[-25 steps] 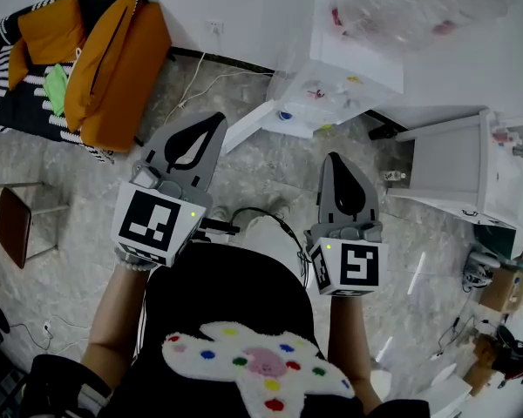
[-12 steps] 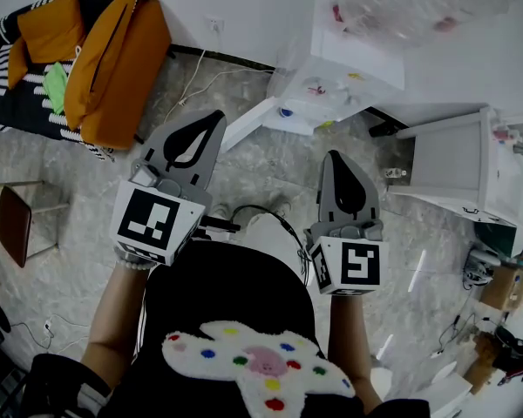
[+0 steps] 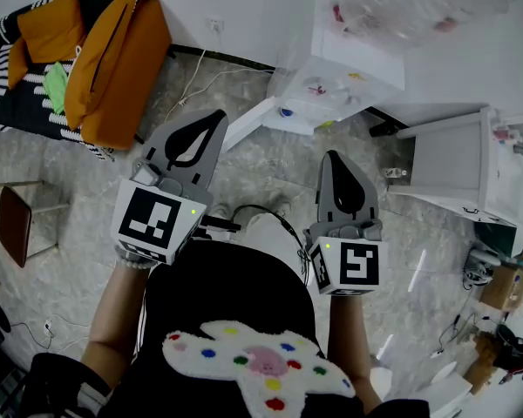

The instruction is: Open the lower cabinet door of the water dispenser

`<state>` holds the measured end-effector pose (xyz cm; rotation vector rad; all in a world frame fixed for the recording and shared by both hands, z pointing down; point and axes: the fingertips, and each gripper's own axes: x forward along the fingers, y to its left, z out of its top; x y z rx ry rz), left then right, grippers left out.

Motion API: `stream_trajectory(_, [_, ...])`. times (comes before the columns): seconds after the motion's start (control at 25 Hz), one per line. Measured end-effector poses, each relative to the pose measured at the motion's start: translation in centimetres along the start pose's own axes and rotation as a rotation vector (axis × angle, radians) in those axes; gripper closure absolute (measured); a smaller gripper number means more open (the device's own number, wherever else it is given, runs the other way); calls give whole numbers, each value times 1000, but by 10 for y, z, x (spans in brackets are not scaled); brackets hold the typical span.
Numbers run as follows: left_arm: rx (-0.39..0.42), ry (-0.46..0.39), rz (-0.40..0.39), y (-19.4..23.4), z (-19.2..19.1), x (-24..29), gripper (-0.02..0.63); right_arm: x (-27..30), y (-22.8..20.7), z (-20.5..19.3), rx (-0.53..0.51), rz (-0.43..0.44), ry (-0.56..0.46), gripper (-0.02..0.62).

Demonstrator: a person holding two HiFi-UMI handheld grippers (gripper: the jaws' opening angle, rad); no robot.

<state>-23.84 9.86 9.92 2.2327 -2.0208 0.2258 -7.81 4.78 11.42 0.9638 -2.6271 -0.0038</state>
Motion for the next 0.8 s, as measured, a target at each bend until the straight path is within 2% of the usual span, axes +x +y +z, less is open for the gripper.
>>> stream_trajectory(0.6, [-5,3,-1,2,0,2,594,4,2,0,-12,12,8,592])
stream_trajectory(0.8, [-2,1,2,3,1,2,594,4,3,1,-2,19,-19,592])
